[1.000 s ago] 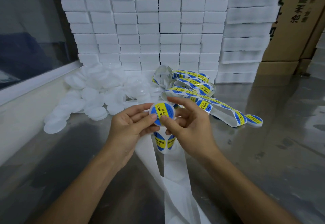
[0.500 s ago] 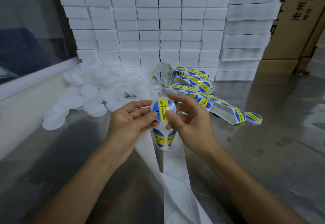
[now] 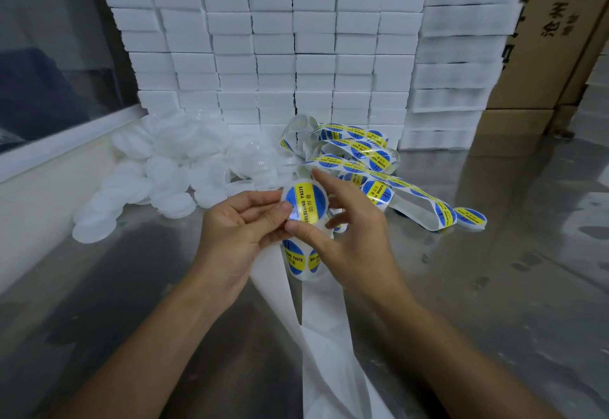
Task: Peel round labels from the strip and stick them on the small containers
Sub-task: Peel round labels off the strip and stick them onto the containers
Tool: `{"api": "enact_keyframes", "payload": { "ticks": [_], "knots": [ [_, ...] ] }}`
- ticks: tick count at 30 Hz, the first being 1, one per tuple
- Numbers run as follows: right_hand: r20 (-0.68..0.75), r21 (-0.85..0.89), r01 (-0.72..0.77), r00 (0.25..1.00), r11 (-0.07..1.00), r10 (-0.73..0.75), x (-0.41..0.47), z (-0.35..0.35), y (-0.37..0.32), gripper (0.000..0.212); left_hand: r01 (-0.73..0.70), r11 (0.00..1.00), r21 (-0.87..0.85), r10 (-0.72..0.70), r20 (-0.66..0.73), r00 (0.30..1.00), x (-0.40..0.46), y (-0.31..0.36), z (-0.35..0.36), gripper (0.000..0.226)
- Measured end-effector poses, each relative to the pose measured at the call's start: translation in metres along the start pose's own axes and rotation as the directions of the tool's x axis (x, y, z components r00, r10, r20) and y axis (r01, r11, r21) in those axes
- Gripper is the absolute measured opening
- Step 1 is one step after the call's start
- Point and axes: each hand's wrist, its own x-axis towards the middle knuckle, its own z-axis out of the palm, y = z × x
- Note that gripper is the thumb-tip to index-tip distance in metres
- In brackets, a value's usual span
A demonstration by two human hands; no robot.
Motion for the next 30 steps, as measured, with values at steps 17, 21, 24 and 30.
{"api": "enact_keyframes", "payload": {
  "ticks": [17, 21, 24, 30],
  "knots": [
    [-0.589, -0.440, -0.772, 0.633, 0.458, 0.502, 0.017, -0.120, 0.122, 0.037, 0.185, 0.765, 0.617, -0.001, -0.287, 0.958, 0.016, -0.027, -0.022, 0.024],
    [-0.556, -0.524, -0.767, 0.638, 0.371, 0.532, 0.016, -0.118, 0.128, 0.025, 0.226, 0.818, 0.528, -0.085, -0.277, 0.957, 0.017, -0.026, -0.027, 0.017],
    [-0.546, -0.534, -0.751, 0.658, 0.389, 0.519, 0.017, -0.119, 0.127, 0.031, 0.213, 0.866, 0.452, -0.106, -0.250, 0.962, 0.016, -0.026, -0.028, 0.013],
    [-0.468, -0.398, -0.380, 0.867, 0.835, 0.171, 0.027, -0.087, 0.071, 0.014, 0.139, 0.934, 0.330, -0.057, -0.245, 0.968, 0.015, -0.025, -0.023, 0.013]
  ]
}}
